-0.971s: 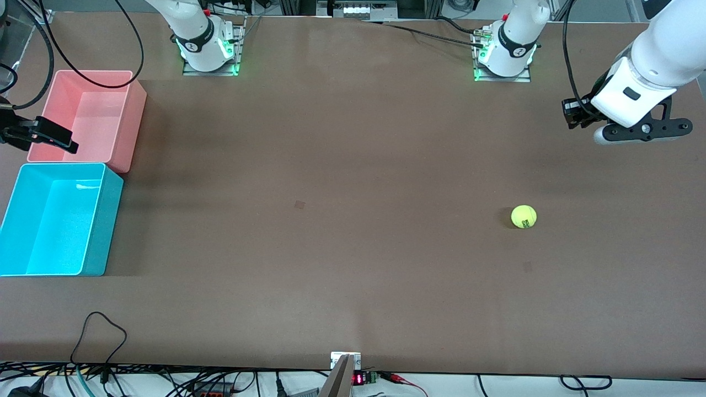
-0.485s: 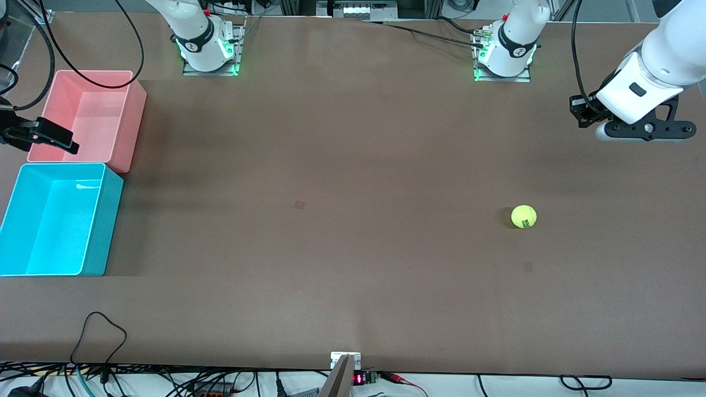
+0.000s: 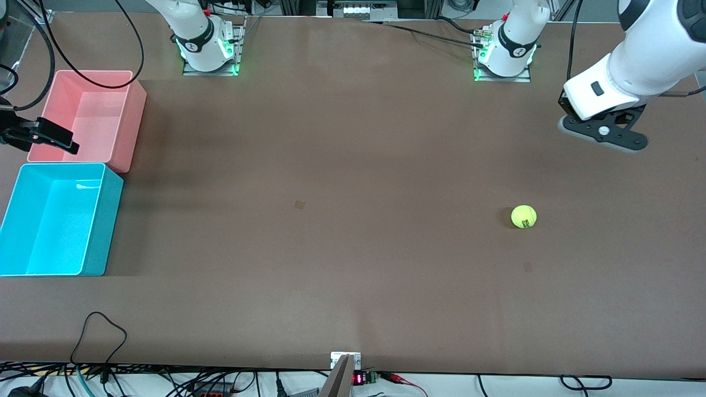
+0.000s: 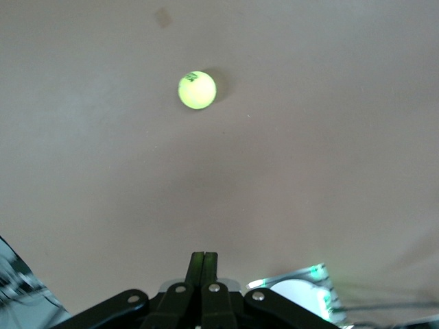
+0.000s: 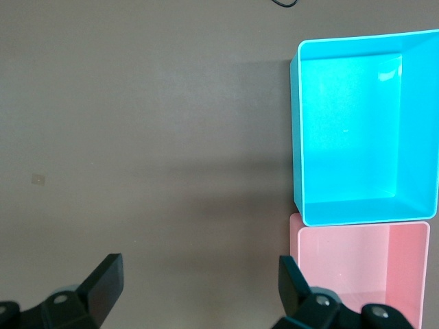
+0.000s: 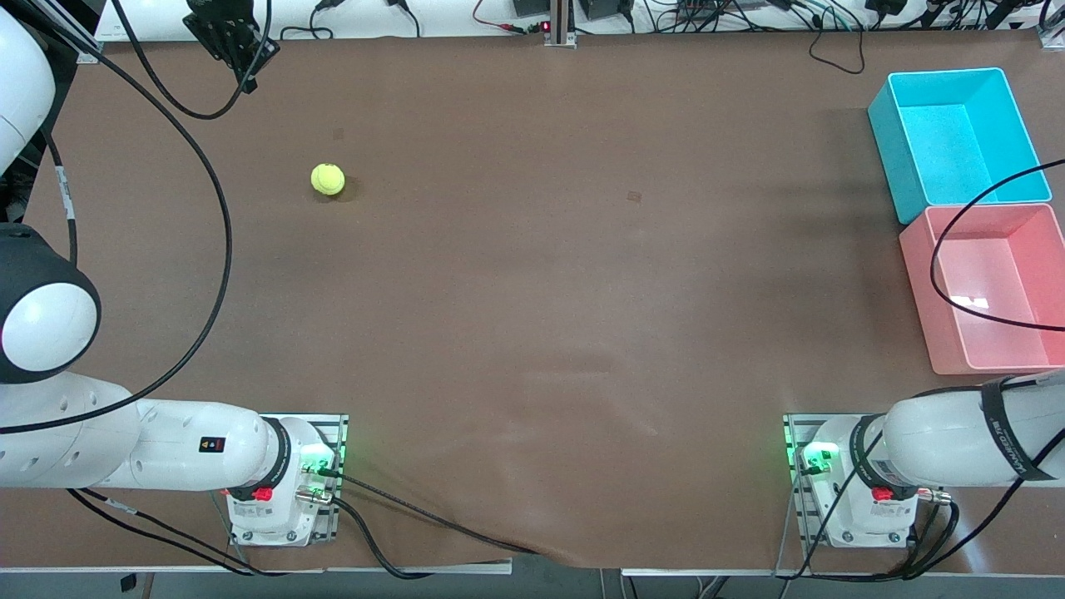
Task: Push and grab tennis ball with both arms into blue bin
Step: 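Lower the left gripper beside the yellow-green tennis ball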
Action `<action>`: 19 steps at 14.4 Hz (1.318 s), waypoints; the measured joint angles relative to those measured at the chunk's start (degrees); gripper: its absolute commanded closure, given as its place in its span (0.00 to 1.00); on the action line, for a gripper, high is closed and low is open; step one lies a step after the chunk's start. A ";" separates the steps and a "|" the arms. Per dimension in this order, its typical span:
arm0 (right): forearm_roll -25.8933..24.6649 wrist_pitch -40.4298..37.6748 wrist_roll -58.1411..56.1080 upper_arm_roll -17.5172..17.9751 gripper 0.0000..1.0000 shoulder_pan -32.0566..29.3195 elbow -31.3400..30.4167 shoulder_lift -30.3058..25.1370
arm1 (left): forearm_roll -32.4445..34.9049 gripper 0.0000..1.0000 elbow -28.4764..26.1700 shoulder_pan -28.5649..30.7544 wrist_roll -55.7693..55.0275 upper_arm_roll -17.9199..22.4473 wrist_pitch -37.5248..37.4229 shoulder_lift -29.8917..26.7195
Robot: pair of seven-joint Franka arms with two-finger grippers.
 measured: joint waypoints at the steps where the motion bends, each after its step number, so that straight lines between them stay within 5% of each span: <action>1: 0.00 0.00 0.00 0.00 0.00 -0.01 0.00 0.01 | 0.22 1.00 0.00 0.25 4.30 0.09 -0.51 0.39; 7: 0.00 0.00 0.00 0.00 0.00 -0.02 0.00 0.03 | 0.89 1.00 -2.60 4.17 15.04 0.37 0.34 3.94; 15: 0.00 0.00 0.00 -0.01 0.00 -0.08 -0.02 0.34 | 3.79 1.00 -13.67 10.72 35.49 0.53 22.54 9.38; 19: 0.00 0.00 0.00 -0.02 0.00 -0.25 -0.01 0.33 | 7.09 1.00 -14.85 11.96 44.76 0.54 29.41 13.33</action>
